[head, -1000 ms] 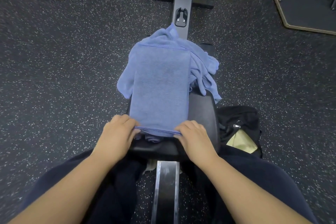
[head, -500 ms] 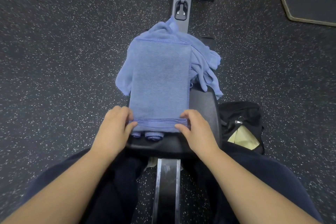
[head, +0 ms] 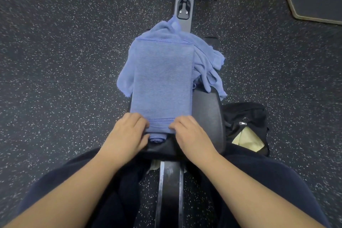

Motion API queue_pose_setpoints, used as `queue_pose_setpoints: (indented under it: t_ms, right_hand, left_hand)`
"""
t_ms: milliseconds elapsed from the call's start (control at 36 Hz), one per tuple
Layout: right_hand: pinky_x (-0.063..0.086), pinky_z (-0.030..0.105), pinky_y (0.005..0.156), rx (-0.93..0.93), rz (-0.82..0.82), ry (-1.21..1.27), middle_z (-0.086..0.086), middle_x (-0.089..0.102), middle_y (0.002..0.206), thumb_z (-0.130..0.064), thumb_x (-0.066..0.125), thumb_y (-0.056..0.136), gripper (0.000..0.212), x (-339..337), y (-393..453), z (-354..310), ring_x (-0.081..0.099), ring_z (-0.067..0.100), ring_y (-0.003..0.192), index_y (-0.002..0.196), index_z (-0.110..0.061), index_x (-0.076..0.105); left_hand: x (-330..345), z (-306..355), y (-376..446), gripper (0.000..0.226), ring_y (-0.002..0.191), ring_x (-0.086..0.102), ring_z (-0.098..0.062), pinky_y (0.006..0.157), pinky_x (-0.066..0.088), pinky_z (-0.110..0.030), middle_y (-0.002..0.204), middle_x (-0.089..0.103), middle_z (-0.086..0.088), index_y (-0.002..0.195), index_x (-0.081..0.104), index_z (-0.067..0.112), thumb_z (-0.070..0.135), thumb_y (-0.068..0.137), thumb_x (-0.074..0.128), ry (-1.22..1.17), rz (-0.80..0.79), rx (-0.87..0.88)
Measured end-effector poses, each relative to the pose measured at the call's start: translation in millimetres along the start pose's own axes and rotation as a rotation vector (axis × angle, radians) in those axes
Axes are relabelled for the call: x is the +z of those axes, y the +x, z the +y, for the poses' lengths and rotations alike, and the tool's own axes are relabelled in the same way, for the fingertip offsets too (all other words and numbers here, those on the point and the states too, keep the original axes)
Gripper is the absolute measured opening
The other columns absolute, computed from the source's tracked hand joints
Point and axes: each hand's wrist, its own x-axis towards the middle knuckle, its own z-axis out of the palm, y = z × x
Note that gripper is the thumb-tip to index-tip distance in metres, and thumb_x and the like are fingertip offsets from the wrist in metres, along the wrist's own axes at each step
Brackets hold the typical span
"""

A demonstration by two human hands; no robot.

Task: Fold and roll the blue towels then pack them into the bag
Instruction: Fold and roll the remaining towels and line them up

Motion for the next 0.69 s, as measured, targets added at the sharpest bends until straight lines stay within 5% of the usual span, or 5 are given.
queue_pose_setpoints:
  t_ms: [83, 139, 250, 417, 694]
  right_hand:
    - [0.044, 0.029, 0.080, -0.024, 0.006, -0.015, 0.007, 0.061, 0.088, -0.017, 0.047, 0.083, 0.023, -1.8, -1.3, -4.2, 0.055, 0.025, 0.082, 0.090, -0.004, 0.065]
    - [0.050, 0.032, 0.079, -0.009, -0.012, -0.024, 0.007, 0.061, 0.092, -0.018, 0.058, 0.081, 0.019, -1.6, -3.0, -4.1, 0.057, 0.026, 0.084, 0.094, -0.005, 0.064]
    - [0.053, 0.036, 0.078, 0.032, -0.029, -0.044, 0.007, 0.061, 0.097, -0.006, 0.079, 0.069, 0.036, 4.6, -5.6, 1.0, 0.055, 0.025, 0.089, 0.101, -0.006, 0.063]
    - [0.053, 0.037, 0.076, 0.027, 0.035, -0.050, 0.009, 0.061, 0.099, 0.001, 0.076, 0.072, 0.032, 11.7, -3.6, 3.1, 0.054, 0.025, 0.091, 0.102, -0.003, 0.066]
    - [0.038, 0.027, 0.077, 0.022, 0.094, -0.122, 0.002, 0.066, 0.087, -0.015, 0.050, 0.085, 0.023, 10.2, 7.1, 10.4, 0.060, 0.023, 0.079, 0.099, -0.009, 0.067]
  left_hand:
    - [3.8, 0.4, 0.9, 0.019, 0.082, 0.047, -0.025, 0.074, 0.045, -0.039, 0.089, 0.054, -0.003, 0.093, 0.047, 0.021, 0.026, 0.079, 0.058, 0.015, 0.029, -0.014]
    - [4.2, 1.5, 2.8, 0.015, 0.081, 0.049, -0.026, 0.073, 0.045, -0.040, 0.087, 0.055, -0.003, 0.094, 0.046, 0.022, 0.026, 0.080, 0.047, 0.023, 0.061, -0.019]
    - [4.0, 1.9, 4.5, 0.018, 0.078, 0.052, -0.028, 0.073, 0.039, -0.036, 0.085, 0.057, -0.005, 0.092, 0.054, 0.016, 0.024, 0.080, 0.043, 0.037, 0.089, -0.012]
    - [-6.1, 3.9, 7.9, 0.028, 0.076, 0.059, -0.031, 0.065, 0.048, -0.040, 0.085, 0.063, -0.002, 0.088, 0.066, 0.013, 0.029, 0.083, 0.043, 0.053, 0.079, -0.053]
    - [-7.6, 0.5, 10.3, 0.030, 0.089, 0.050, -0.022, 0.073, 0.033, -0.037, 0.090, 0.063, 0.004, 0.093, 0.066, 0.020, 0.036, 0.091, 0.040, 0.088, 0.069, -0.044]
